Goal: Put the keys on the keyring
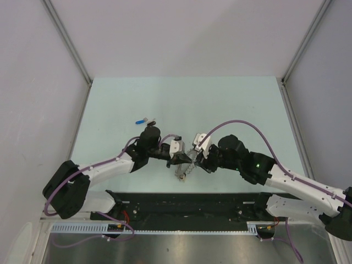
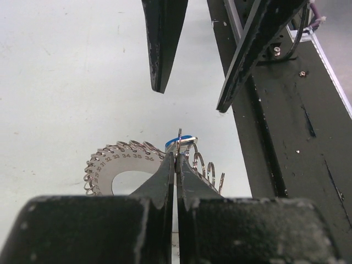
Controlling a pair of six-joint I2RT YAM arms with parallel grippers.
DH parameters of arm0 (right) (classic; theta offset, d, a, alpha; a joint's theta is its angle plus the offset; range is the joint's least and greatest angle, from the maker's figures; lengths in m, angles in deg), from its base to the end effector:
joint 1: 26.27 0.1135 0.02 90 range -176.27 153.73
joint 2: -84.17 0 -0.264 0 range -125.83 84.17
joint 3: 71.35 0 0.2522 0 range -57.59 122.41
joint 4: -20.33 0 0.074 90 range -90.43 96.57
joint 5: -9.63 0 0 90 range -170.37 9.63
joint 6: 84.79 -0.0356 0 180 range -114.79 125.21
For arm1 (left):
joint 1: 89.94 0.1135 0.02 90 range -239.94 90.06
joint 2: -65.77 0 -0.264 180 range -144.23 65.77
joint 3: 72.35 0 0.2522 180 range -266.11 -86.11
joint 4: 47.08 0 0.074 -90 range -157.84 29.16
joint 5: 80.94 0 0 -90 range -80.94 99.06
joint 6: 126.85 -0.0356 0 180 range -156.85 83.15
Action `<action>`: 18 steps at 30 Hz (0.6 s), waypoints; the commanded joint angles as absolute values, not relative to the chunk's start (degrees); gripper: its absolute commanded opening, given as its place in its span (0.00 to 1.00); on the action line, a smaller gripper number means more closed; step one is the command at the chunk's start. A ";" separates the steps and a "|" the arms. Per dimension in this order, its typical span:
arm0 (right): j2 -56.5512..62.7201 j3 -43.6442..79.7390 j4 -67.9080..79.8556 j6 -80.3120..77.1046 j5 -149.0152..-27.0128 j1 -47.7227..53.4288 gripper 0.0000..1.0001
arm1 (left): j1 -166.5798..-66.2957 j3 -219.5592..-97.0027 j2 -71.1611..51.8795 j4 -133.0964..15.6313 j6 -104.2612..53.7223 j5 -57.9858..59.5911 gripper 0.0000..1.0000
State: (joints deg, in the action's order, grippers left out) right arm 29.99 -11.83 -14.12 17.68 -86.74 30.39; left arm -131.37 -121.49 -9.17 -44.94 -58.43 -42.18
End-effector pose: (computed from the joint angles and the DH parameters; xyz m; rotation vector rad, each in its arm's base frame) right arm 0.1133 0.1794 0.2978 -1.2644 1.7126 0.5801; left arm 0.1816 -0.1973 0.2200 1.4917 1.3009 -1.1049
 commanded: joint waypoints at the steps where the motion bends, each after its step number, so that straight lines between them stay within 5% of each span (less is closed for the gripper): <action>1: 30.12 -13.02 -13.21 16.64 -83.80 30.15 0.43 | -131.07 -121.09 -6.22 -39.66 -54.43 -41.30 0.00; 18: 28.88 -13.47 -9.43 19.27 -84.32 28.74 0.39 | -131.16 -121.27 -5.25 -39.21 -52.84 -42.53 0.00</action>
State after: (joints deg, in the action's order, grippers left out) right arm 28.03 -13.69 -12.30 18.38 -83.44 29.28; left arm -131.37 -120.92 -6.92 -42.03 -53.71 -40.69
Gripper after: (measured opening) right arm 0.395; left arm 0.008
